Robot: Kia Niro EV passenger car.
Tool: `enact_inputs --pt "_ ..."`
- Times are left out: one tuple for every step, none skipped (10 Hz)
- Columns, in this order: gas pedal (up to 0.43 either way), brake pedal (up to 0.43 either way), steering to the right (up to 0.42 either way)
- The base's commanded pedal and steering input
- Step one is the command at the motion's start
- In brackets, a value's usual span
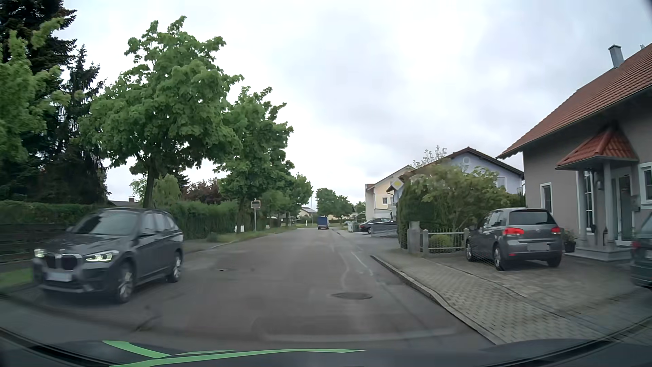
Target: Follow the waypoints while adhering to traffic rules and regulations
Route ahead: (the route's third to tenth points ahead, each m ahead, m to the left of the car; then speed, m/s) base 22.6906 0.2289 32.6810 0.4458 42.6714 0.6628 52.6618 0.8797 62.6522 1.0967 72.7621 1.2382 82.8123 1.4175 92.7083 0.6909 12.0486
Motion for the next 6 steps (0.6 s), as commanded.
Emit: enact_inputs --pt "0.098 0.000 -0.001" --pt "0.098 0.000 -0.001" --pt "0.087 0.000 -0.001" --pt "0.079 0.000 -0.001" --pt "0.079 0.000 -0.001" --pt "0.079 0.000 -0.001"
